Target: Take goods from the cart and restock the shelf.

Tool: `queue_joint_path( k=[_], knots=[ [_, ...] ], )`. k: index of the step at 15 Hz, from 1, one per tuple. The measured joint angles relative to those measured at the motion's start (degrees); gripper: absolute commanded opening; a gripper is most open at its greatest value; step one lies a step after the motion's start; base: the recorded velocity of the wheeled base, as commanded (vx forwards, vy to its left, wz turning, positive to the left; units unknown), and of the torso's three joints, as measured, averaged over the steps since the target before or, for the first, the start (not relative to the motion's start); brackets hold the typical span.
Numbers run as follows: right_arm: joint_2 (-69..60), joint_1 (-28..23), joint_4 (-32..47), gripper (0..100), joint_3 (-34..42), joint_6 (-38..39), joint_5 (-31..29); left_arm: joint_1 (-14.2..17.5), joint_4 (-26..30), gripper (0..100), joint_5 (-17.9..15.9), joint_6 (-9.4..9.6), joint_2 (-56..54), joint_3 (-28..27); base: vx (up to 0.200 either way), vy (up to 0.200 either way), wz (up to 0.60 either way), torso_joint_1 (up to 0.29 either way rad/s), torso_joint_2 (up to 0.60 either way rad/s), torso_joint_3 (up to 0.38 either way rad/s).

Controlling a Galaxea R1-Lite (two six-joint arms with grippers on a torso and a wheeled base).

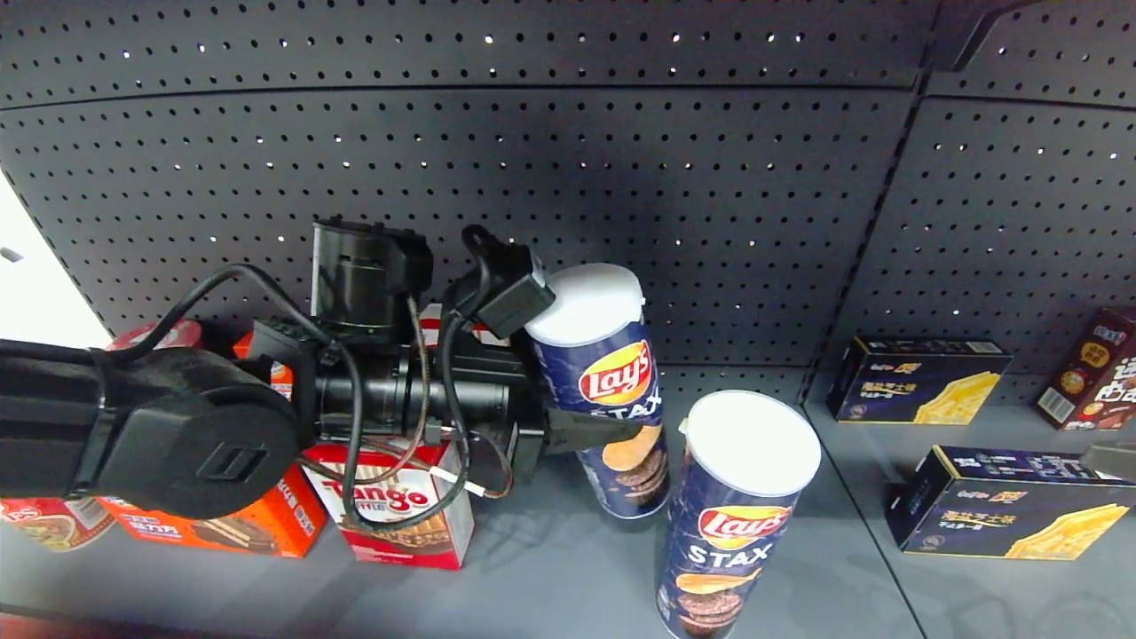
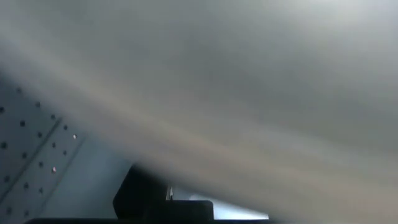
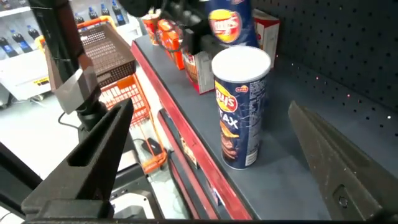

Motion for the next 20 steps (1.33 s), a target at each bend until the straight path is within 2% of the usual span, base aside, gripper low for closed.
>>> queue_joint_path(
  k=[3, 4, 5, 7, 8, 11, 15, 17, 20],
  knots=[
    [-0.2, 0.0, 0.0, 100, 1.0, 0.1, 0.0, 1.1, 10.2, 0, 0.2, 0.24, 1.8, -6.1, 0.0, 0.0, 0.0, 0.0, 0.0, 0.0],
    [-0.3, 0.1, 0.0, 100, 1.4, 0.1, 0.0, 1.9, 13.2, 0, 0.2, 1.12, 2.1, -8.7, 0.0, 0.0, 0.0, 0.0, 0.0, 0.0],
    [-0.4, 0.1, -0.1, 100, 1.6, 0.4, 0.0, 2.8, 15.9, 0, 0.3, 2.94, 2.7, -11.1, 0.0, 0.0, 0.0, 0.0, 0.0, 0.0],
    [-0.6, 0.1, -0.8, 100, 2.0, 0.9, 0.0, 4.3, 22.4, 0, 0.3, 8.57, 4.3, -15.1, 0.0, 0.0, 0.0, 0.0, 0.0, 0.0],
    [-0.6, 0.0, -0.9, 100, 2.3, 0.9, 0.0, 4.8, 22.8, 0, 0.4, 9.73, 5.2, -16.4, 0.0, 0.0, 0.0, 0.0, 0.0, 0.0],
    [-1.0, 0.0, -0.9, 100, 2.7, 1.0, 0.0, 4.7, 23.8, 0, 3.1, 9.95, 6.8, -20.2, 0.0, 0.0, 0.0, 0.0, 0.0, 0.0],
    [-1.2, 0.0, -1.0, 100, 3.2, 0.9, 0.1, 3.5, 30.2, 0, 3.5, 10.48, 8.4, -27.1, 0.0, 0.0, 0.0, 0.0, 0.0, 0.0],
    [-1.2, 0.0, -1.0, 100, 3.2, 0.9, 0.1, 2.7, 30.7, 0, 3.5, 10.84, 9.7, -29.9, 0.0, 0.0, 0.0, 0.0, 0.0, 0.0],
    [-1.2, 0.1, -0.9, 100, 3.2, 0.9, 0.1, 1.9, 30.8, 0, 3.5, 10.9, 11.6, -31.3, 0.0, 0.0, 0.0, 0.0, 0.0, 0.0]
  ],
)
